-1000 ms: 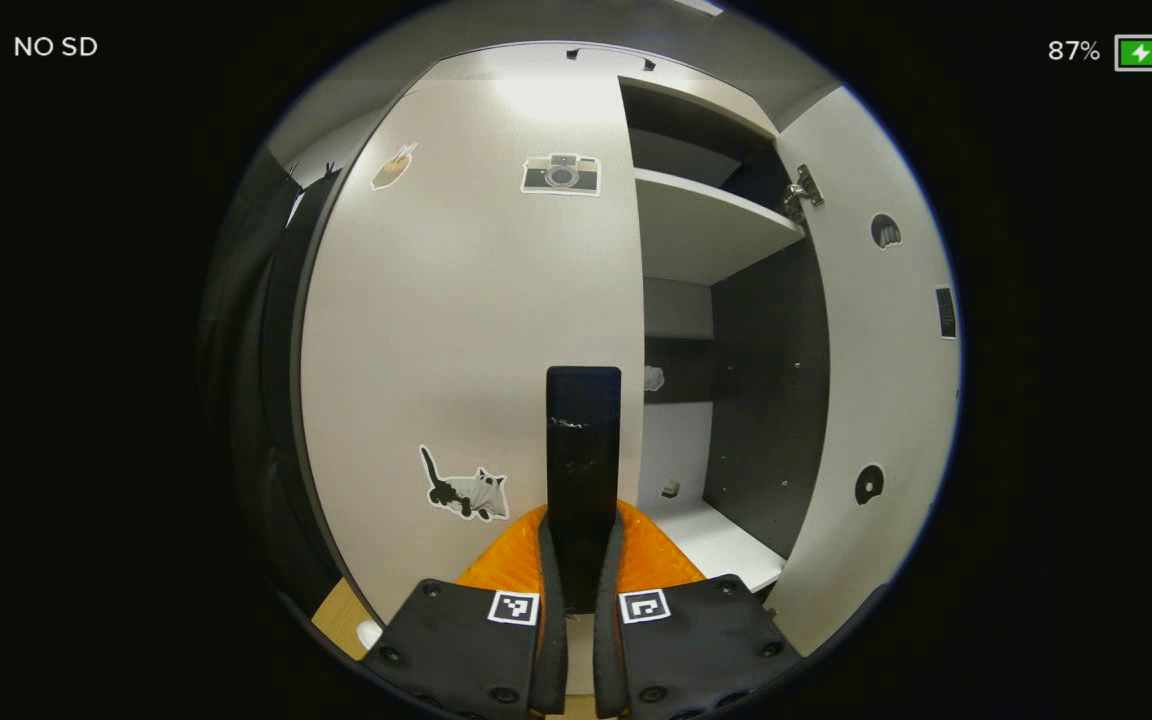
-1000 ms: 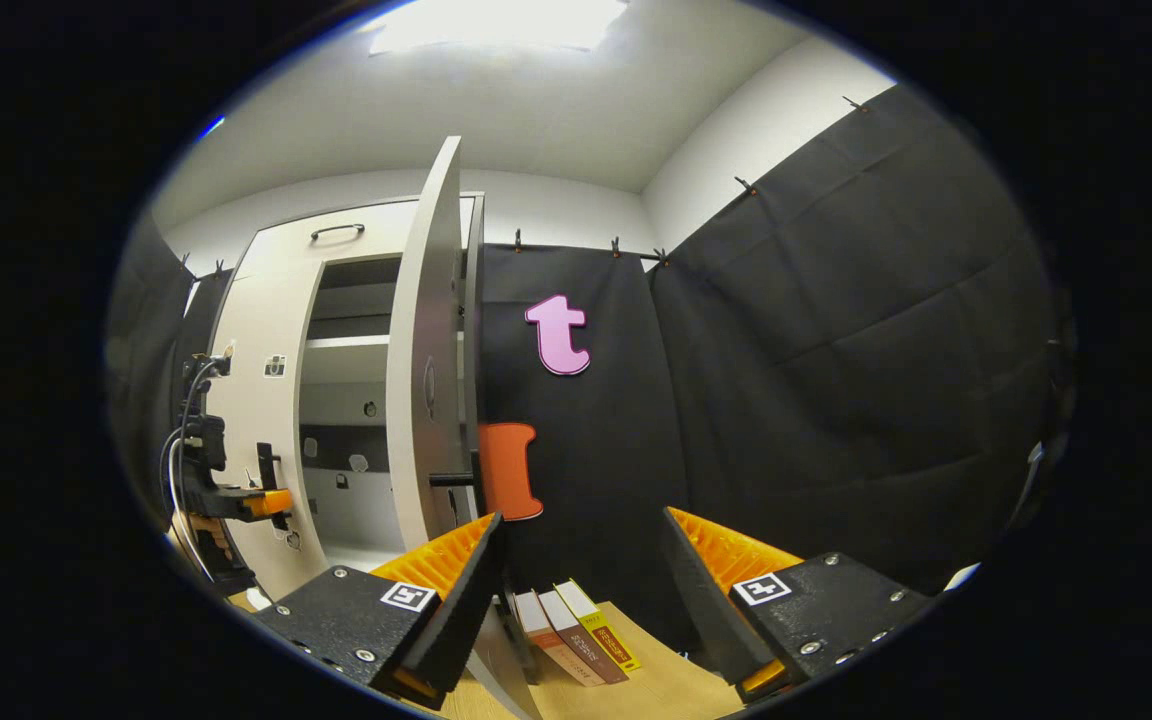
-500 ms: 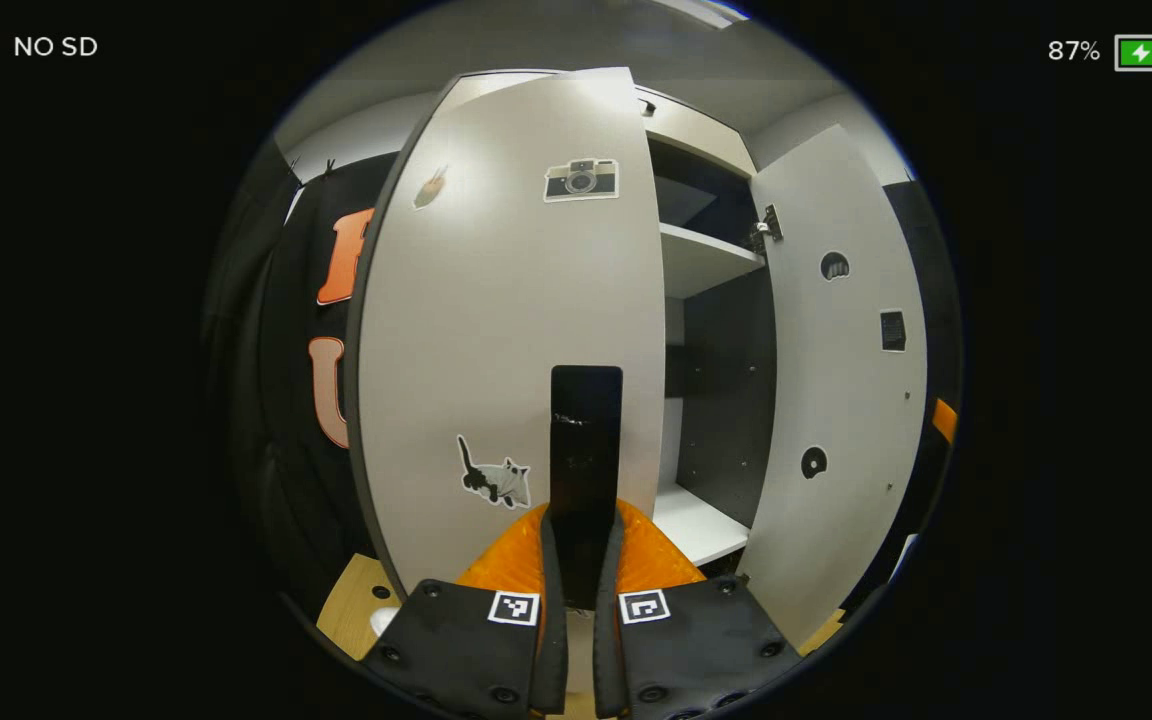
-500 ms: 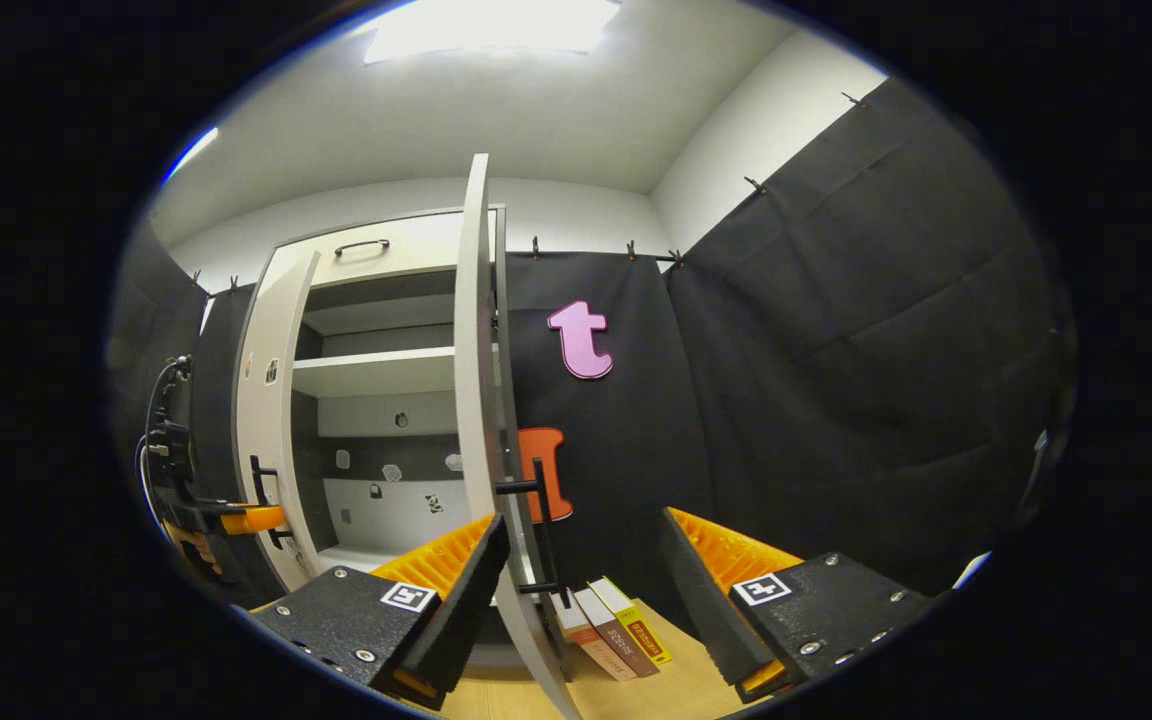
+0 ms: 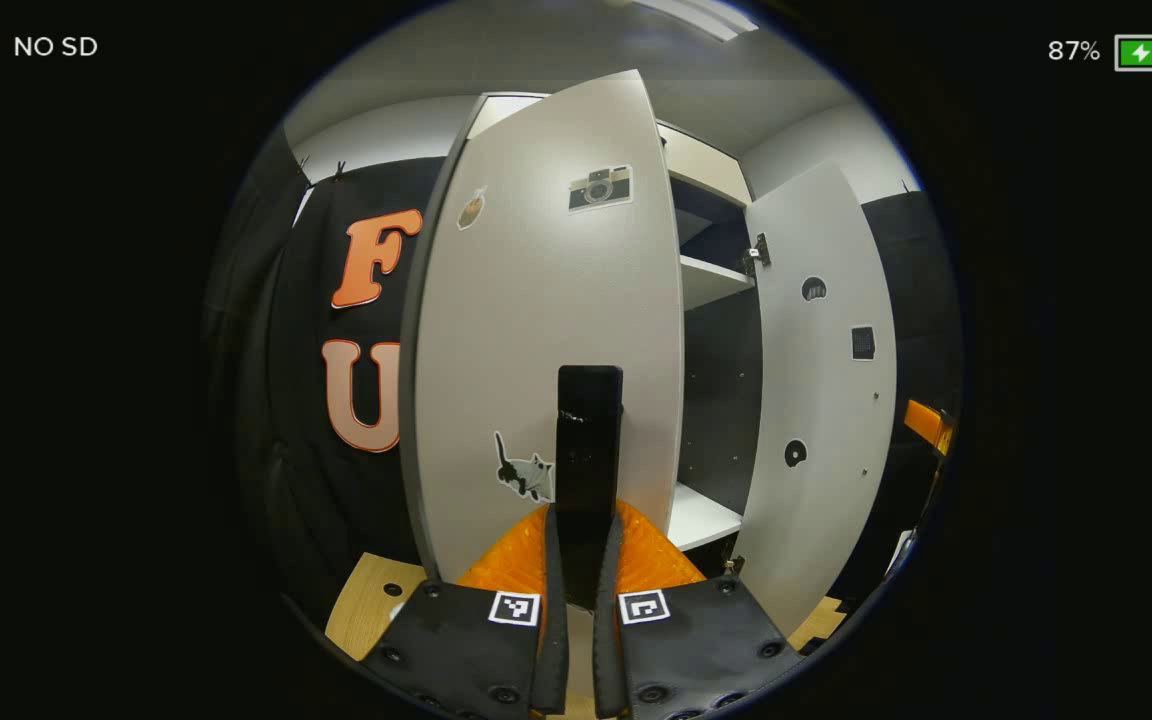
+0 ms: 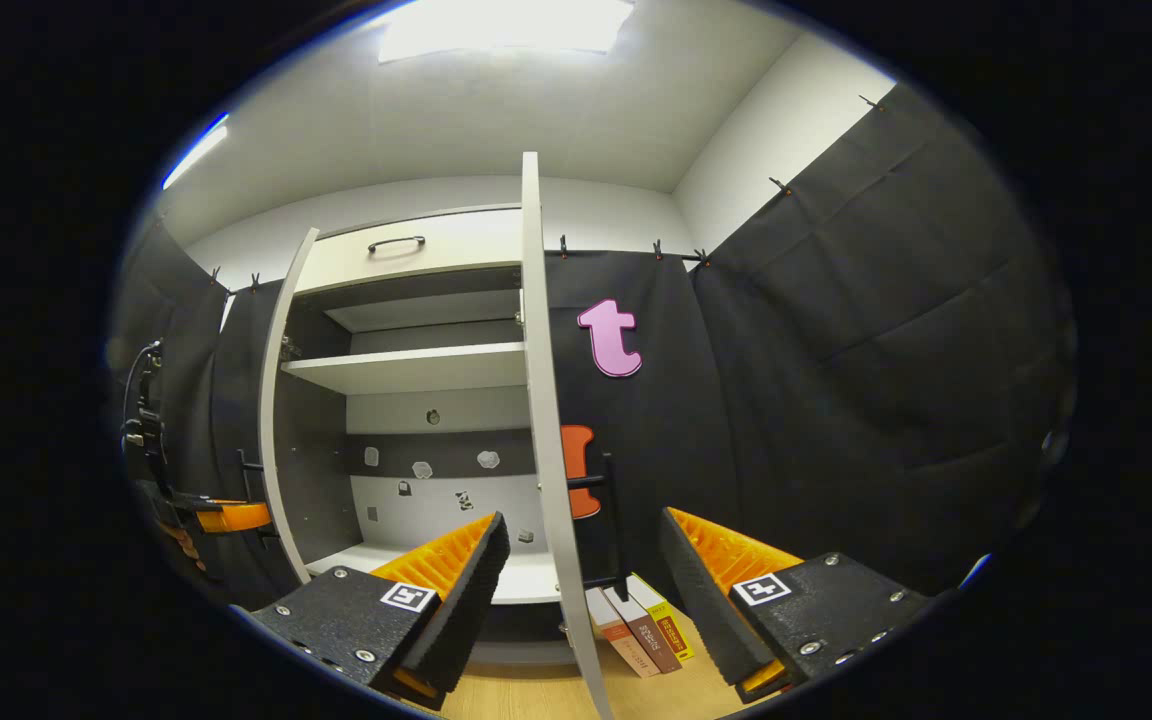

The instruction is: Open the right door of the double-door shoe cabinet with the right hand, and open the left door with the left hand.

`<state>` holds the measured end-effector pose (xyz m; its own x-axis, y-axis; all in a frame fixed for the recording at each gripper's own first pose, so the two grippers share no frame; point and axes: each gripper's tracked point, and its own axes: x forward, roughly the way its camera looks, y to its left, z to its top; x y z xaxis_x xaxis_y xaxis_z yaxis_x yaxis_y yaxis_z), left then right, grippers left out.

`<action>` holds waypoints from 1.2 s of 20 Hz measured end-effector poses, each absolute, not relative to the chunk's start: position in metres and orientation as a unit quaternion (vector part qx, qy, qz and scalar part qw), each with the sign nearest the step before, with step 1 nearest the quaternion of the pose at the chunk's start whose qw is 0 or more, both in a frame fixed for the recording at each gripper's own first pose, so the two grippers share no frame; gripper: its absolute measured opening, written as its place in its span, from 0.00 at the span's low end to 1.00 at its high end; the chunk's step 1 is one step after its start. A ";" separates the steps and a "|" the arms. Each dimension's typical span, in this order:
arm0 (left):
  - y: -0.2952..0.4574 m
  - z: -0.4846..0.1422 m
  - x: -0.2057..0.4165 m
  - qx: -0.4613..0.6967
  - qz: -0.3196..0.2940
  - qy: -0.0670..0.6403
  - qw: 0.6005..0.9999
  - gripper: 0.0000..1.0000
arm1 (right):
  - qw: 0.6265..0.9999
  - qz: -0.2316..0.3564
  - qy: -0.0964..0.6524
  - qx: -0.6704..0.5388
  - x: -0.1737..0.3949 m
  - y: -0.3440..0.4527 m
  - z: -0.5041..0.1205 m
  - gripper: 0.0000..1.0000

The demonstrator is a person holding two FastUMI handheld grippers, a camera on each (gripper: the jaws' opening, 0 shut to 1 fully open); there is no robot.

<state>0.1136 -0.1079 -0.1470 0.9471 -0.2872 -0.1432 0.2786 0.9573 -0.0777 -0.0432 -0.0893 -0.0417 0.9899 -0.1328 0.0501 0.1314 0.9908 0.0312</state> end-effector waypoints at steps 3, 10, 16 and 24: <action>-0.087 -0.143 0.101 -0.031 -0.136 0.073 0.988 0.13 | 0.998 -0.052 -0.020 0.010 -0.039 -0.073 -0.045 0.87; -0.048 -0.138 0.088 -0.014 -0.102 0.069 0.992 0.12 | 0.999 -0.028 -0.013 0.017 -0.032 -0.048 -0.050 0.93; -0.020 -0.135 0.083 0.006 -0.075 0.064 0.995 0.06 | 1.000 -0.023 -0.011 0.017 -0.031 -0.044 -0.054 0.93; 0.023 -0.132 0.077 -0.005 -0.044 0.056 0.997 0.03 | 1.000 -0.015 -0.015 0.015 -0.028 -0.031 -0.049 0.92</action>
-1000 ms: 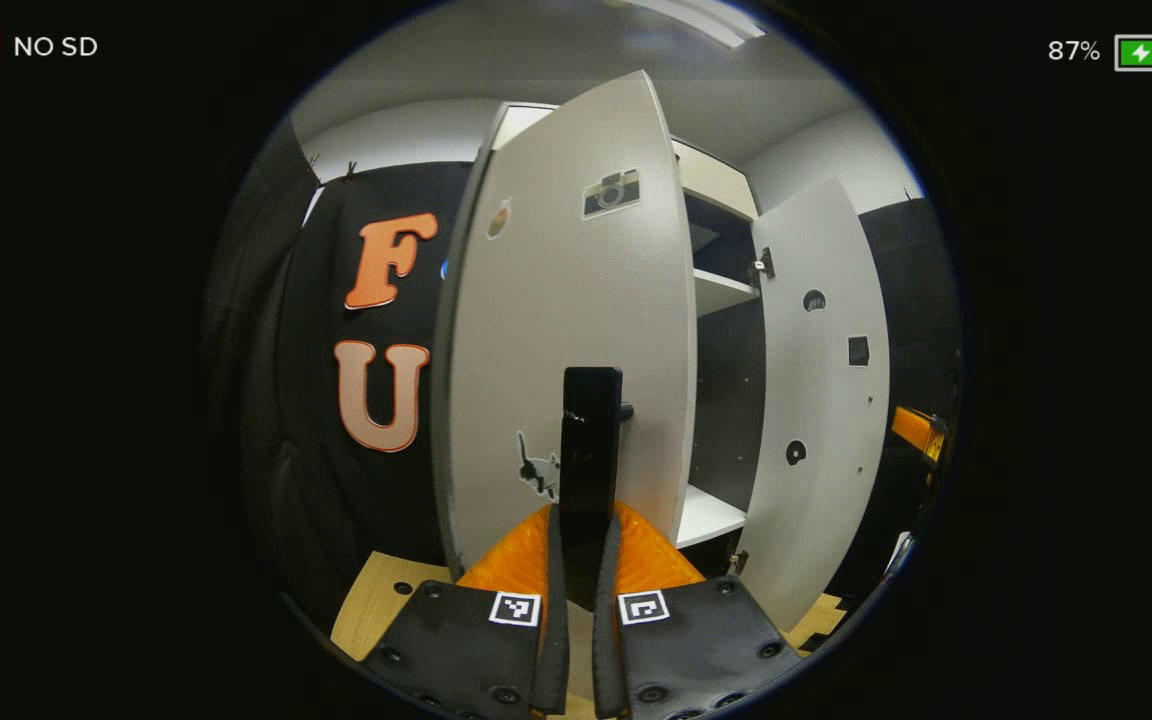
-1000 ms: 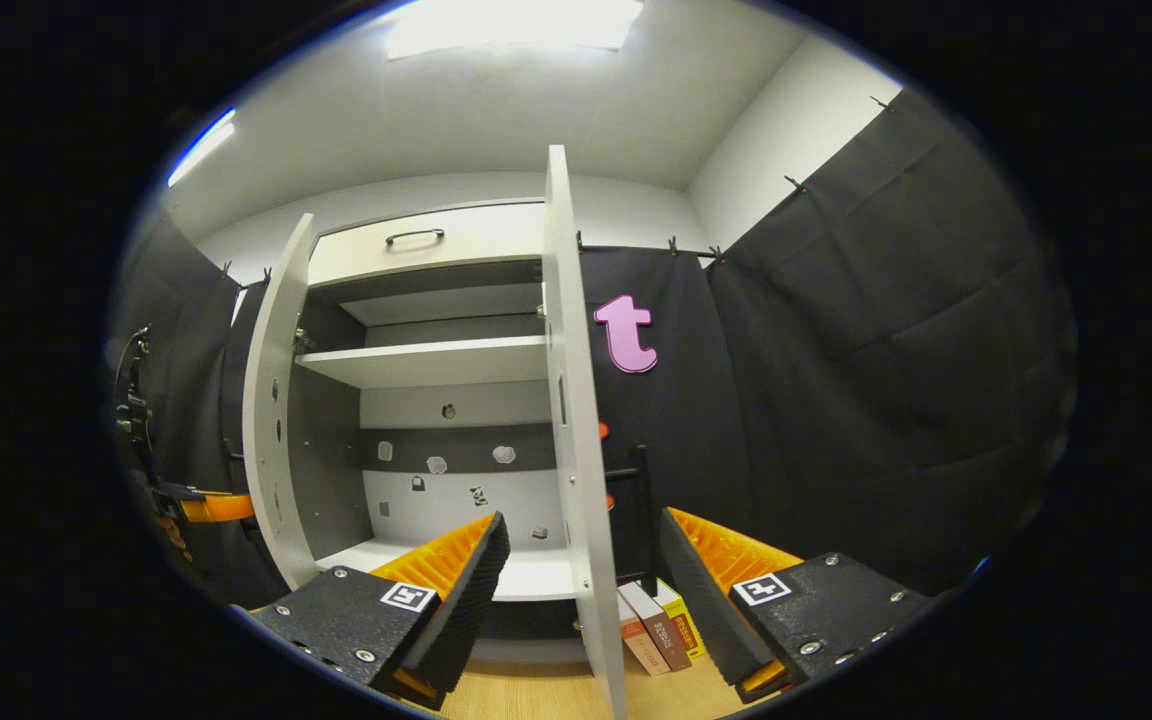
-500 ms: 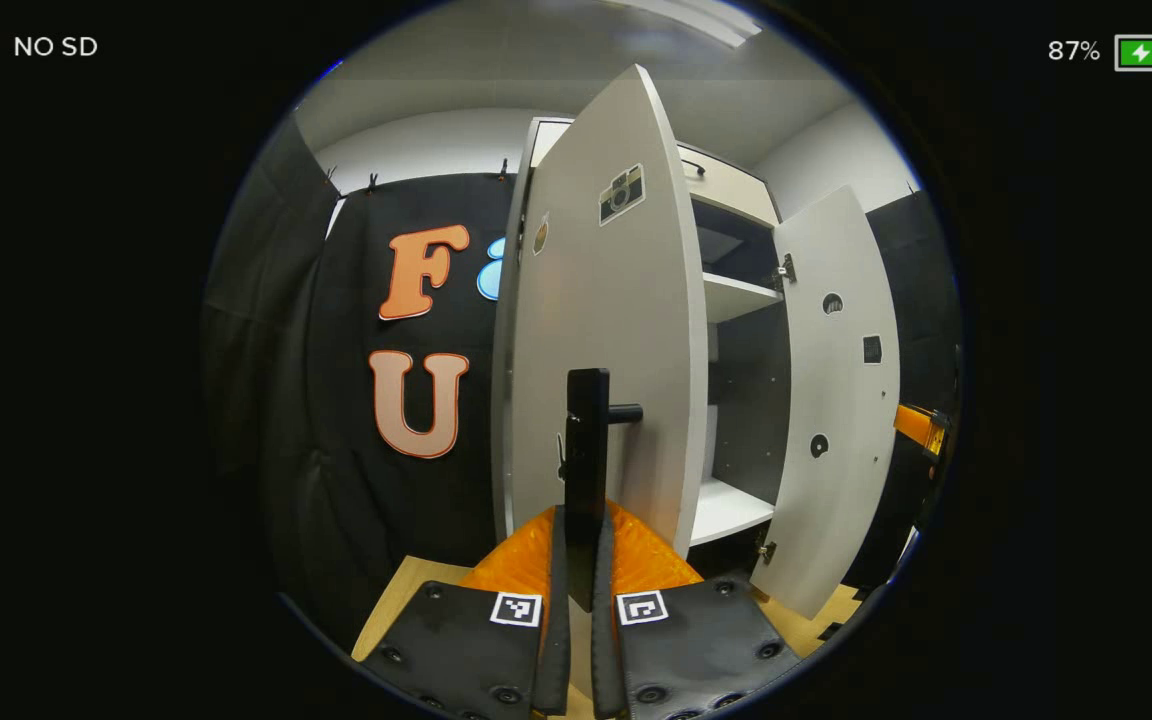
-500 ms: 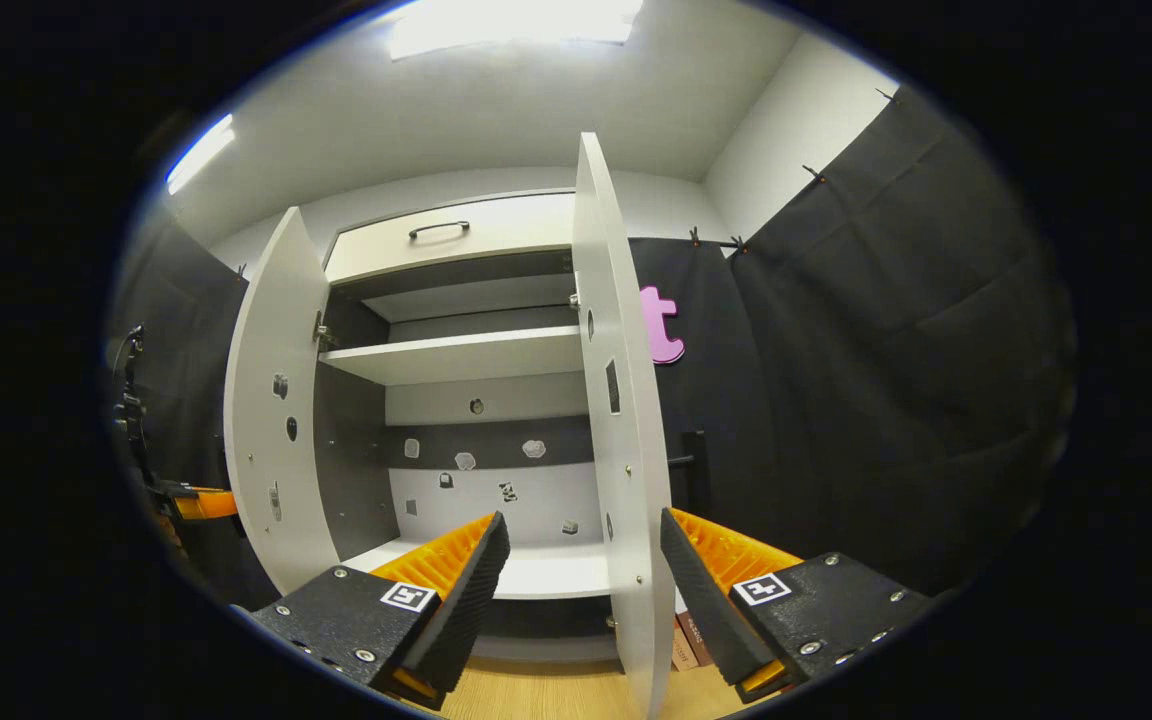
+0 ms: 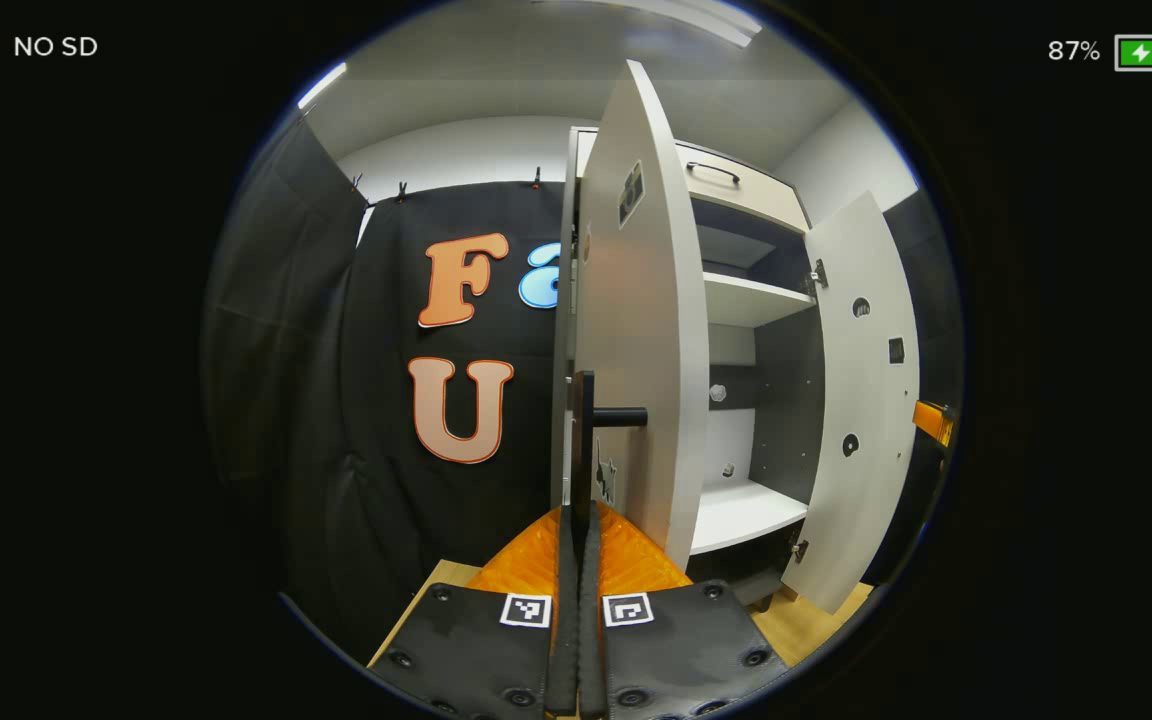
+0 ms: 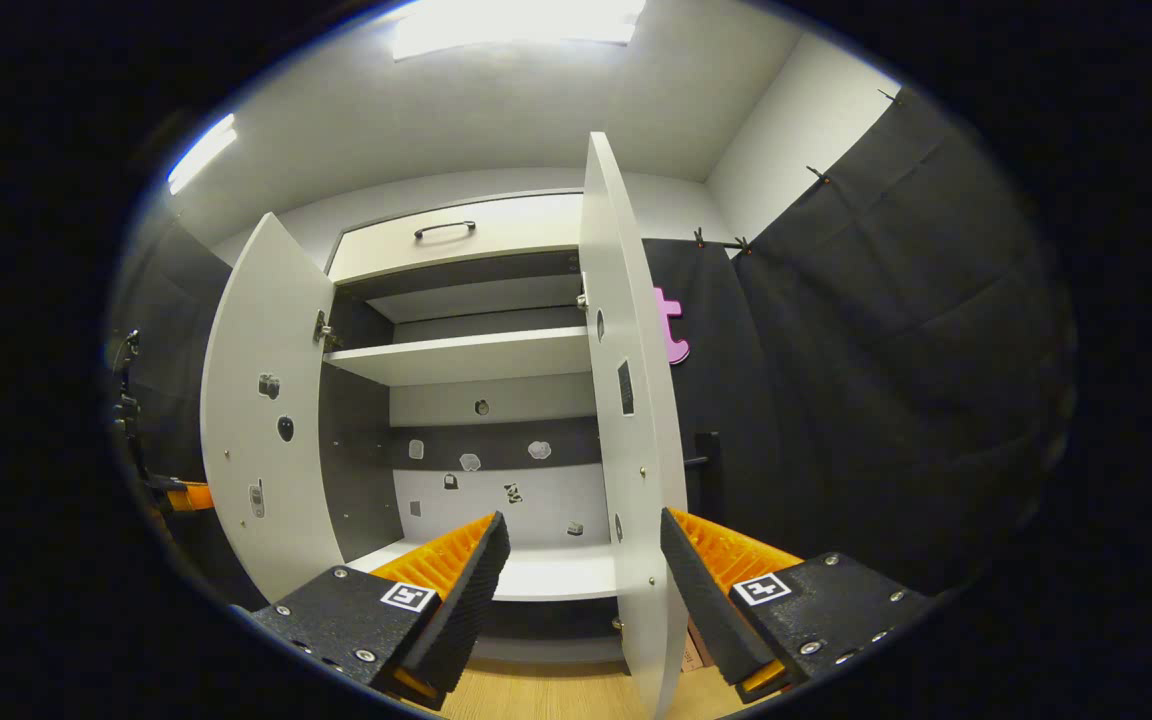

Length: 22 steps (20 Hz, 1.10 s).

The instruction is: Open the right door of the double-door shoe cabinet with the right hand, and open the left door with the left hand.

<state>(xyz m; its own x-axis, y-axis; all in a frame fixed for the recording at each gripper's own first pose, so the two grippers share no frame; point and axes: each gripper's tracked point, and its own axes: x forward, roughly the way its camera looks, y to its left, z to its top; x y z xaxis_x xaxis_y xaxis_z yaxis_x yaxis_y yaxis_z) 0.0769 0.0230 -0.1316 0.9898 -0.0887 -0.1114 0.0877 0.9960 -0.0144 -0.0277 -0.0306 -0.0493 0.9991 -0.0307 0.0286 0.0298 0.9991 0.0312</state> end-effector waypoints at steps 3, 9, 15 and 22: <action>0.033 -0.131 0.079 0.000 -0.040 0.055 0.998 0.03 | 1.000 -0.008 -0.013 0.014 -0.026 -0.022 -0.050 0.93; 0.065 -0.127 0.076 -0.003 -0.016 0.050 0.999 0.03 | 1.000 -0.008 0.003 0.004 -0.016 -0.020 -0.061 0.93; 0.064 -0.126 0.067 -0.020 -0.028 0.061 0.998 0.03 | 1.000 -0.011 0.010 -0.002 -0.008 -0.022 -0.063 0.93; 0.067 -0.107 0.047 -0.004 0.023 0.068 0.997 0.04 | 1.000 -0.013 0.019 -0.006 -0.002 -0.023 -0.063 0.93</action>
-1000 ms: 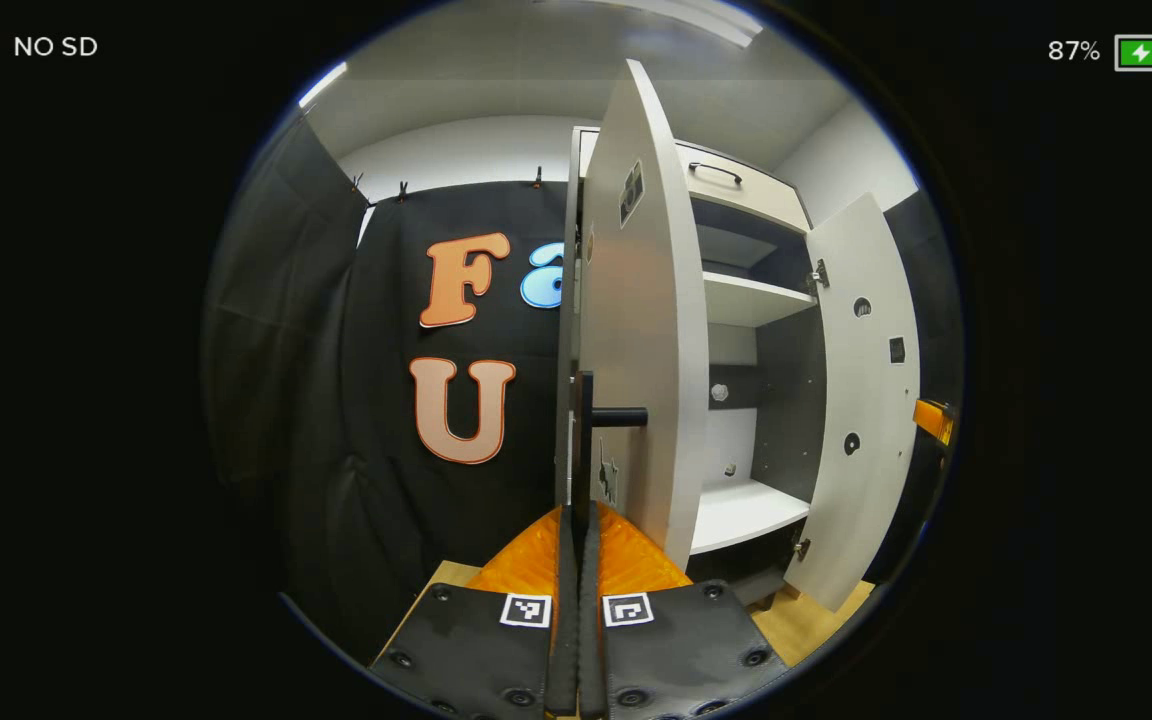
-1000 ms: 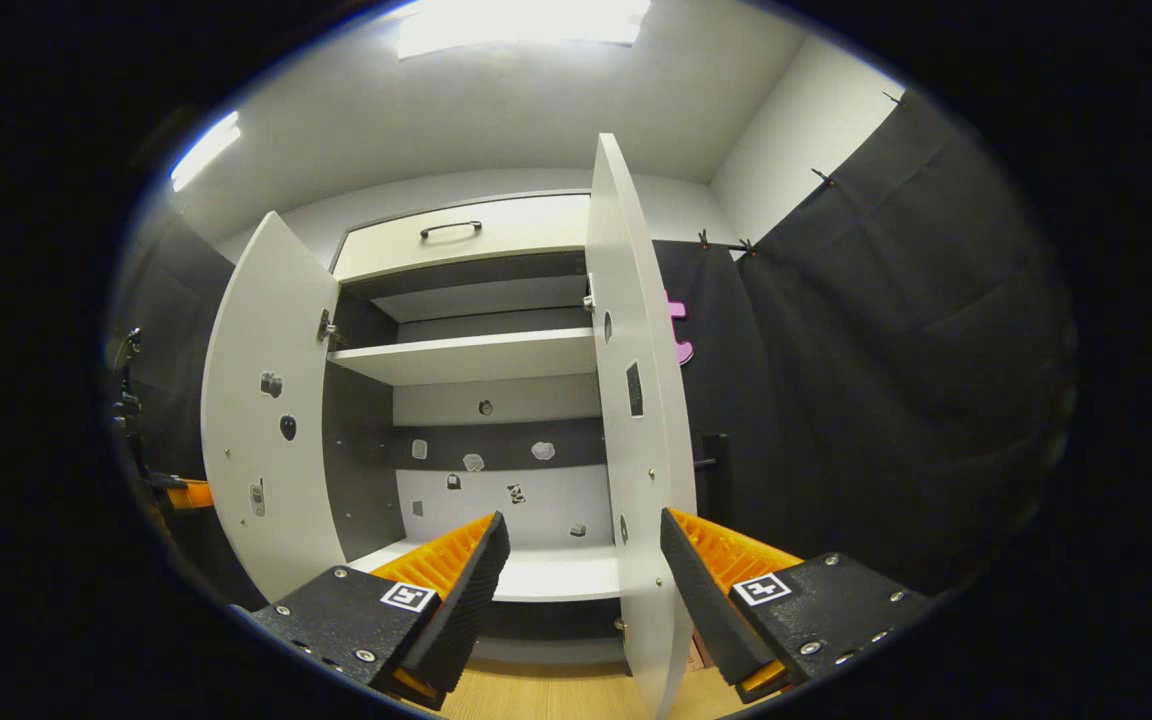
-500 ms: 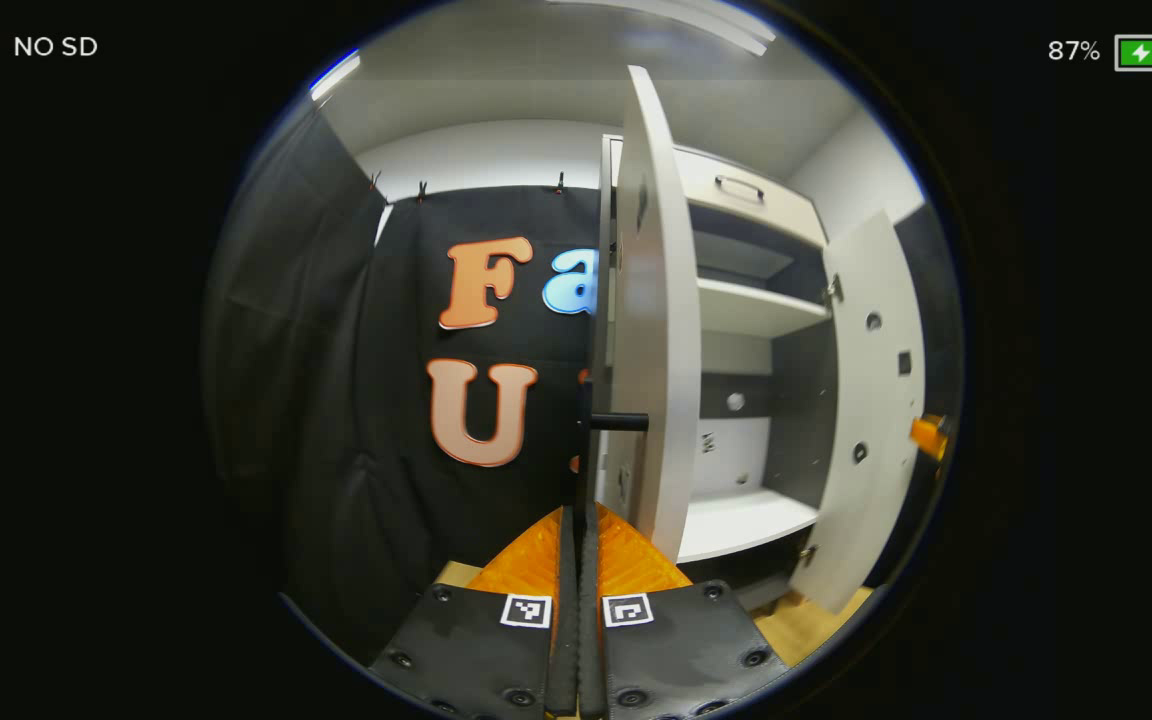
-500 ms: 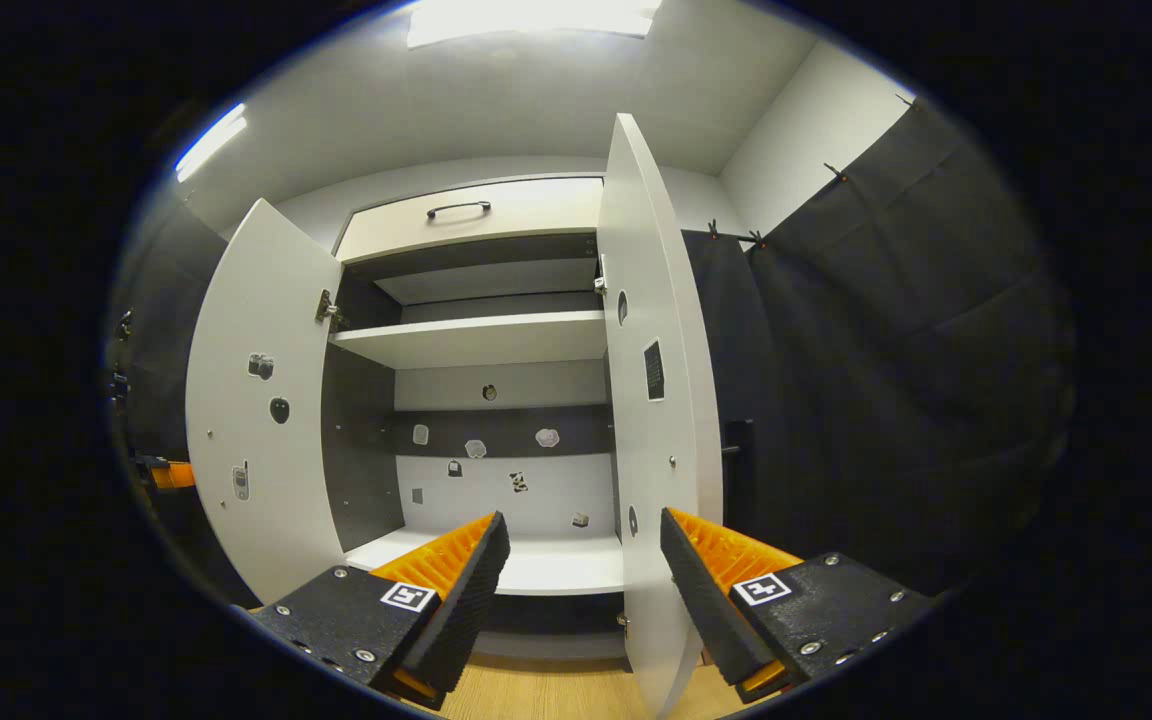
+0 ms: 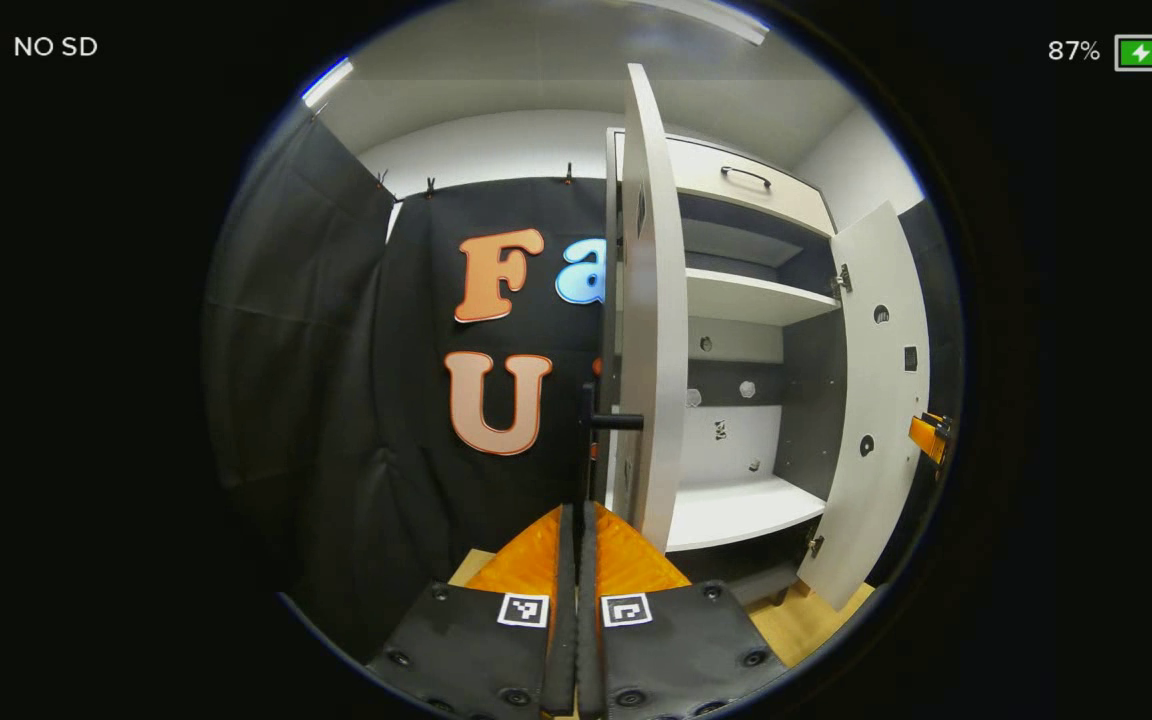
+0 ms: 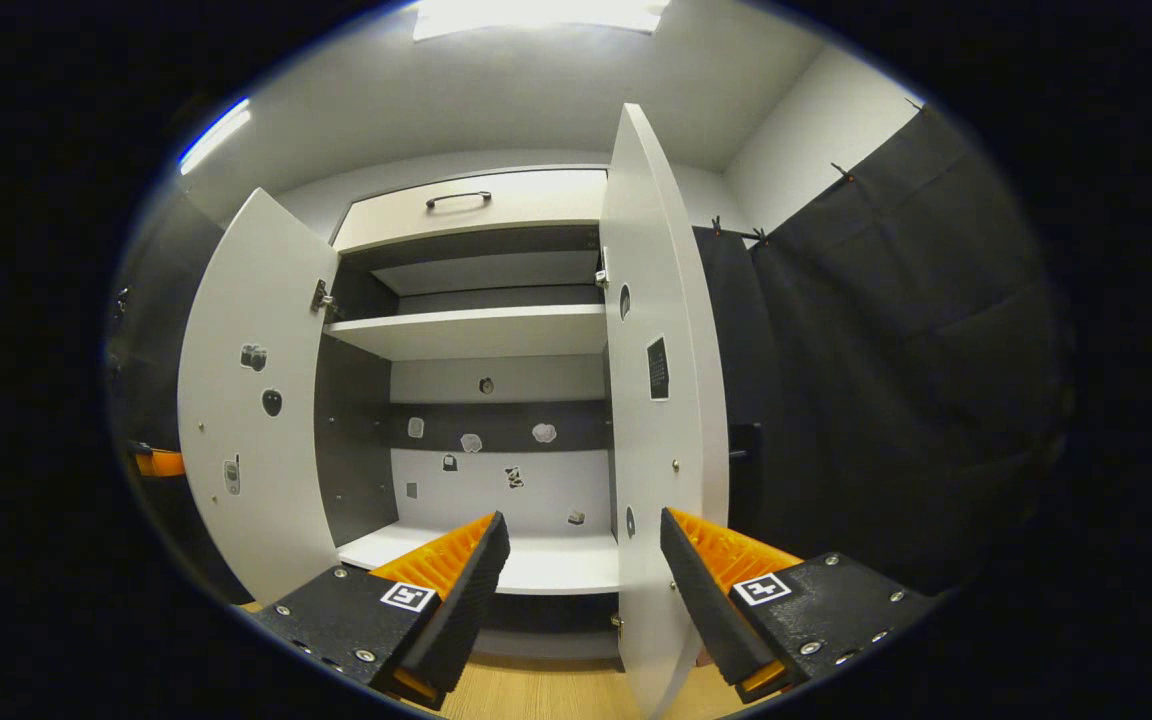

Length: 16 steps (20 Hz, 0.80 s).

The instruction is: Open the right door of the double-door shoe cabinet with the right hand, and open the left door with the left hand.

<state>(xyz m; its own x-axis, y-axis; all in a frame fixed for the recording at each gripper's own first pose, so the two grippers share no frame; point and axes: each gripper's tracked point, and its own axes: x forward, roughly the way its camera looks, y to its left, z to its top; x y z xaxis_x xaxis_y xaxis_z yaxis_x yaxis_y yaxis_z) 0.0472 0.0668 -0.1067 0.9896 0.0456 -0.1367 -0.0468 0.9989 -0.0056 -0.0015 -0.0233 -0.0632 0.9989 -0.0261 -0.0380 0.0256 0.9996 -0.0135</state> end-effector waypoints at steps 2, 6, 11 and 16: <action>0.060 -0.091 0.035 -0.006 0.024 0.062 0.998 0.12 | 1.000 -0.013 0.019 -0.009 -0.003 -0.026 -0.060 0.93; 0.054 -0.061 0.014 -0.001 0.021 0.044 0.999 0.36 | 1.000 -0.010 0.012 -0.012 -0.007 -0.024 -0.051 0.93; 0.045 -0.037 -0.005 0.009 0.021 0.025 0.999 0.51 | 1.000 -0.008 -0.002 -0.014 -0.018 -0.027 -0.035 0.93; 0.025 -0.025 -0.012 -0.025 0.002 0.022 0.999 0.71 | 1.000 -0.005 -0.012 -0.011 -0.030 -0.030 -0.020 0.92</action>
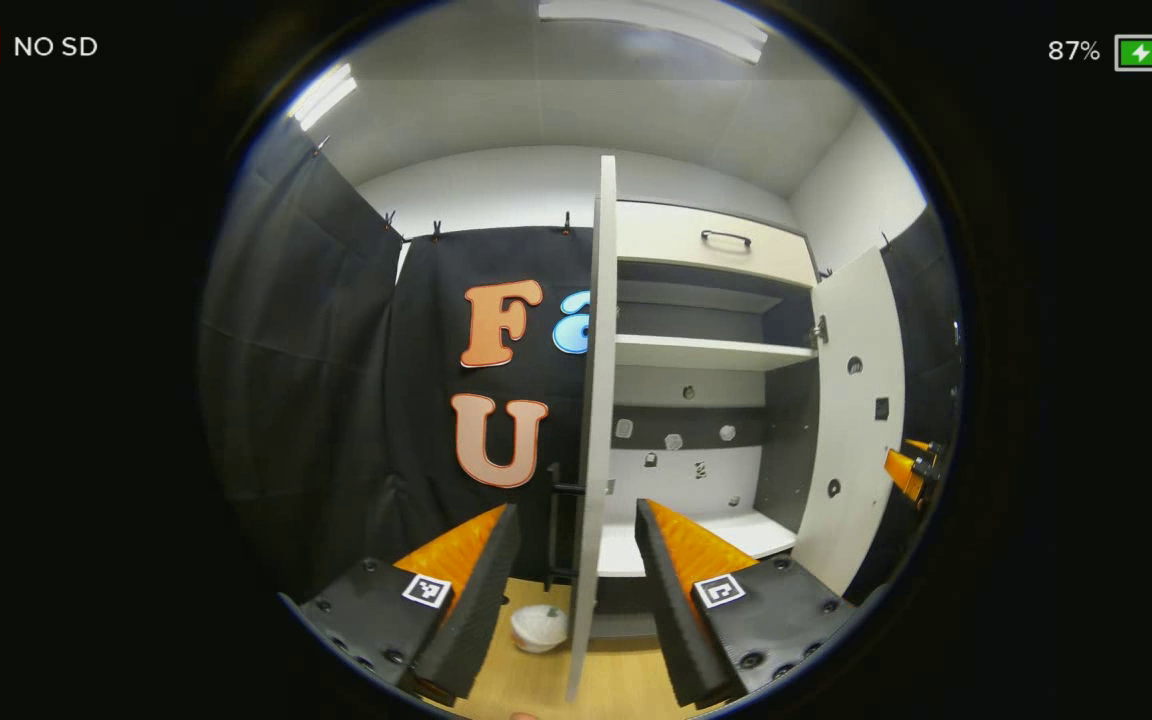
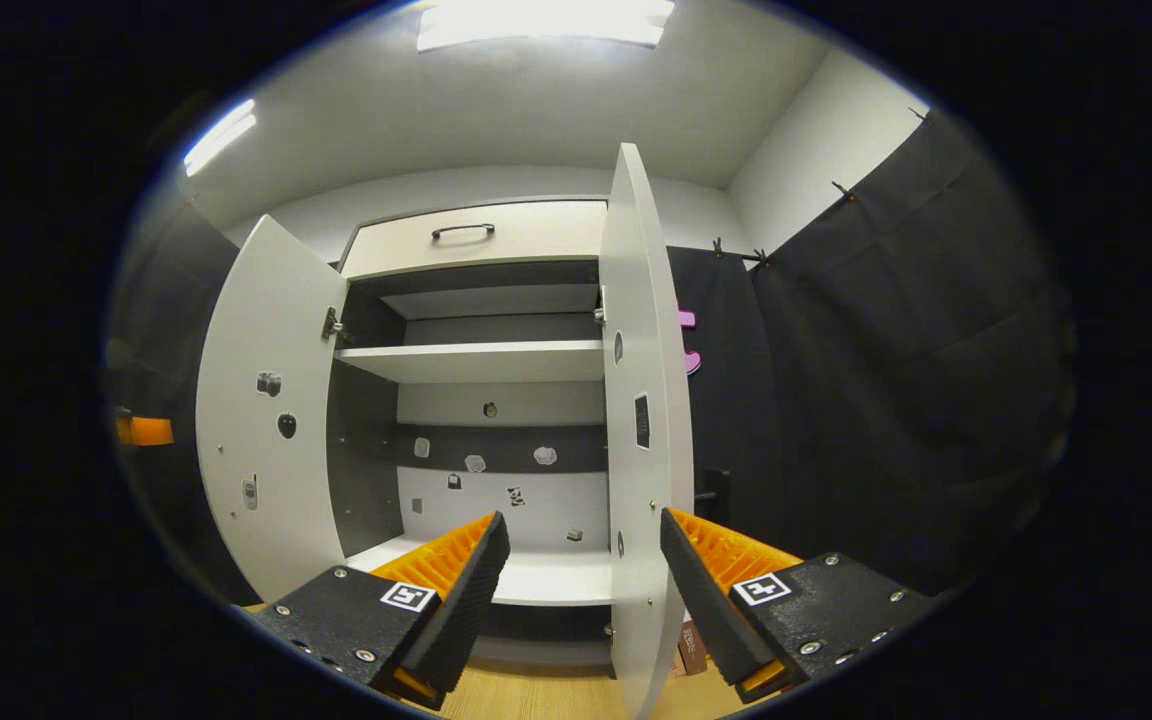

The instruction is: Open the right door of the double-door shoe cabinet with the right hand, and open the left door with the left hand.

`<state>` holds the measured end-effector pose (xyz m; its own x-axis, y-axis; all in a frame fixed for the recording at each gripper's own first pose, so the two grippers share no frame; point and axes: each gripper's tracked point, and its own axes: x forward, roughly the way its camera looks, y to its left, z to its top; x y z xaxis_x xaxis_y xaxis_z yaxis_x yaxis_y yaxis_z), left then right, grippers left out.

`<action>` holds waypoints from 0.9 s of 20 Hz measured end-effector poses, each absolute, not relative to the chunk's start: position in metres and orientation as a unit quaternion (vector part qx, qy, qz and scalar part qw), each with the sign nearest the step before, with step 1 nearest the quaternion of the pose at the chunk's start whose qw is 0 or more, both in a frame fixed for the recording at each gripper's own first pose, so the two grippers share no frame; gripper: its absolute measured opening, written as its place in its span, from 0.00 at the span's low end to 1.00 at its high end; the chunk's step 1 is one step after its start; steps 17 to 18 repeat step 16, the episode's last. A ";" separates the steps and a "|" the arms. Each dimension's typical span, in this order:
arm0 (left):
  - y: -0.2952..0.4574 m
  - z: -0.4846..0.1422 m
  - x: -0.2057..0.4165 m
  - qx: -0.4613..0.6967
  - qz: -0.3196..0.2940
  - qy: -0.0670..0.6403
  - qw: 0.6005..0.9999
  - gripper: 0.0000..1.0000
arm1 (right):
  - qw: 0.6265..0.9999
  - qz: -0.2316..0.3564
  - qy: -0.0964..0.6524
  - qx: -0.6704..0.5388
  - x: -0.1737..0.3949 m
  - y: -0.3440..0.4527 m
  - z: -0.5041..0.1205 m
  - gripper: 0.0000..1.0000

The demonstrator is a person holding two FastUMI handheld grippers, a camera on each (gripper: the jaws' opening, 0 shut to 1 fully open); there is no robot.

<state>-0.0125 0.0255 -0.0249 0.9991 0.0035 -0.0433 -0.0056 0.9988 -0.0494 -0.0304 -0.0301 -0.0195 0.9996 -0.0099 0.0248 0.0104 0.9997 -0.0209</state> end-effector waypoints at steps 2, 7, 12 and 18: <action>0.019 -0.024 -0.015 -0.039 -0.010 0.026 0.999 0.78 | 1.000 -0.006 -0.017 -0.014 -0.035 -0.033 -0.015 0.92; 0.018 -0.019 -0.014 -0.035 -0.004 0.026 0.999 0.81 | 1.000 -0.008 -0.026 -0.012 -0.041 -0.039 -0.005 0.92; 0.014 -0.020 -0.011 -0.032 -0.002 0.028 0.999 0.80 | 1.000 -0.006 -0.024 -0.013 -0.041 -0.040 -0.008 0.92; 0.020 -0.023 -0.008 -0.032 0.009 0.030 0.999 0.81 | 1.000 -0.003 -0.022 -0.010 -0.038 -0.038 -0.012 0.93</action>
